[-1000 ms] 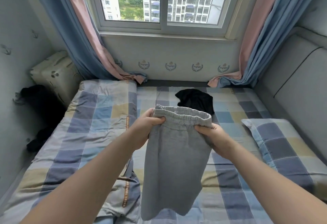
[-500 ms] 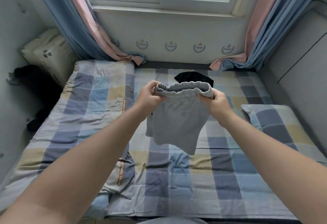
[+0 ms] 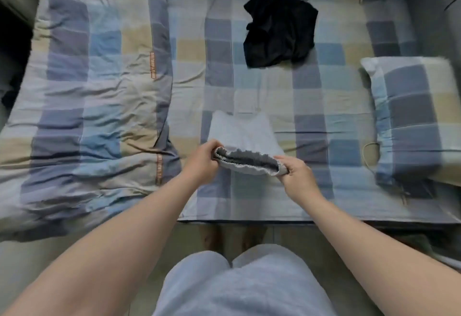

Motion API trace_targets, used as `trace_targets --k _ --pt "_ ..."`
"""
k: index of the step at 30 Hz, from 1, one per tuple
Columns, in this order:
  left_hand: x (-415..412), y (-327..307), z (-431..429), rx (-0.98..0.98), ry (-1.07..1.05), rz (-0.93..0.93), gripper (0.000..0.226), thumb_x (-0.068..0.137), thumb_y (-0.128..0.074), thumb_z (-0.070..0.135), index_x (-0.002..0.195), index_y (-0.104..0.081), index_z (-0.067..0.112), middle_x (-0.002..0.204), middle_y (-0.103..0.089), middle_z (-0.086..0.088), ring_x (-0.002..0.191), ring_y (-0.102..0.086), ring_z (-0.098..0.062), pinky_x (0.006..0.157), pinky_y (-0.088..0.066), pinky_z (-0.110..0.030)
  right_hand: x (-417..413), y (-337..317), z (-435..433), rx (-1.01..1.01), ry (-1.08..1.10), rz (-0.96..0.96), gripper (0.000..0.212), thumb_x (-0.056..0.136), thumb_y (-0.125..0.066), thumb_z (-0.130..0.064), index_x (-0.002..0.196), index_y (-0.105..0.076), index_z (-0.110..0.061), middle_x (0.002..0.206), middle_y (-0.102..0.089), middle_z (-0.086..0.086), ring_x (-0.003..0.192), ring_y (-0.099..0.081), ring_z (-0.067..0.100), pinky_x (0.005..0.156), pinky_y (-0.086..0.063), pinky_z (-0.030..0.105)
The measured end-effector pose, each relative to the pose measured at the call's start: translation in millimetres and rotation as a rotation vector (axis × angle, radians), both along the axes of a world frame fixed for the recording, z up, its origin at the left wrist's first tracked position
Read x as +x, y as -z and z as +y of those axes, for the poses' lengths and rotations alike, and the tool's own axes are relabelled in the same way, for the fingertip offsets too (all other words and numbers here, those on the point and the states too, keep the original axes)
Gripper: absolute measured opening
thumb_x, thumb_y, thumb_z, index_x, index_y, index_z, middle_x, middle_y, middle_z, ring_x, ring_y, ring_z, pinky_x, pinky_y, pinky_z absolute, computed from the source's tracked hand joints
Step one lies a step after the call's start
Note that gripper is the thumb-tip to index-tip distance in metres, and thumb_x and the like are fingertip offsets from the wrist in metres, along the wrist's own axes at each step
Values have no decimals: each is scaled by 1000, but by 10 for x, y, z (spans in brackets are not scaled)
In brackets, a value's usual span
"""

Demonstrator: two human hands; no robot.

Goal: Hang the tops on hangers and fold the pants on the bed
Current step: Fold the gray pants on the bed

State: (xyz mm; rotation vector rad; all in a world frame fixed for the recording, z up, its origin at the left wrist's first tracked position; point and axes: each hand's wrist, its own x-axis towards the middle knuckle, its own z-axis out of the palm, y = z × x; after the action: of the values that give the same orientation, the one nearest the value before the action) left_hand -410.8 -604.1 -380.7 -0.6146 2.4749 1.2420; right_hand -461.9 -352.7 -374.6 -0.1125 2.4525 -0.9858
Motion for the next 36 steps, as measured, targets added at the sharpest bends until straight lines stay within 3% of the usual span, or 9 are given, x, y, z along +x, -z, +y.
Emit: trace_targets --k 2,5,11,16,21,25,28,30,36 --pt "345 487 153 8 22 -141 33 80 -58 -8 92 -59 23 86 -61 0 91 -60 -28 68 -38 -32 418 469 158 69 -1 -145 32 90 -64 -1 118 -74 -13 123 -70 3 118 -58 23 100 -44 31" --pt "951 1067 396 58 10 -359 31 82 -58 -6 94 -59 23 95 -66 -6 99 -62 -30 74 -42 -31 1093 981 356 162 11 -338 16 92 -57 -10 95 -73 -14 91 -70 8 93 -62 32 75 -46 34" --pt "1769 1618 610 124 3 -606 20 82 -62 -2 97 -65 10 102 -70 -13 102 -64 -32 81 -47 -35 1746 1360 542 231 -91 -569 17 91 -58 -16 75 -65 -16 76 -63 11 80 -55 32 78 -50 41" --pt "1594 1849 518 159 -44 -595 19 80 -66 -4 96 -65 6 100 -70 -13 100 -65 -32 77 -48 -35 1310 1576 420 230 -117 -548 27 89 -64 -19 65 -53 -17 64 -55 -2 73 -50 25 64 -38 35" --pt "850 2249 210 147 -119 -507 28 80 -71 -1 102 -62 14 92 -62 -5 88 -56 -22 65 -43 -29 449 2006 79 176 -70 -449 18 91 -60 -13 79 -58 0 69 -51 6 71 -45 19 59 -30 34" --pt "151 2627 -65 174 -203 -417 31 83 -74 7 108 -59 16 88 -58 -4 84 -56 -25 74 -48 -34 -336 2355 -257 81 32 -351 23 91 -67 -17 72 -55 -13 63 -43 -1 63 -38 14 52 -27 29" --pt "-345 2902 -218 163 -272 -288 32 81 -75 8 105 -59 20 83 -54 3 81 -53 -21 73 -46 -31 -816 2648 -465 30 98 -294 13 91 -68 -21 83 -64 -11 71 -53 3 69 -46 15 62 -33 30" --pt "-583 3087 -263 158 -343 -210 35 84 -74 10 115 -60 20 98 -64 0 90 -60 -20 84 -52 -32 -1037 2887 -553 59 103 -254 18 91 -67 -26 96 -67 -8 84 -60 5 81 -53 19 71 -40 31" --pt "-531 3531 -111 2 -512 -216 73 85 -74 44 145 -39 22 146 -47 -1 132 -47 -22 111 -37 -37 -1080 3552 -464 154 240 -235 69 89 -64 -48 148 -37 -23 149 -43 6 135 -44 26 113 -35 45"
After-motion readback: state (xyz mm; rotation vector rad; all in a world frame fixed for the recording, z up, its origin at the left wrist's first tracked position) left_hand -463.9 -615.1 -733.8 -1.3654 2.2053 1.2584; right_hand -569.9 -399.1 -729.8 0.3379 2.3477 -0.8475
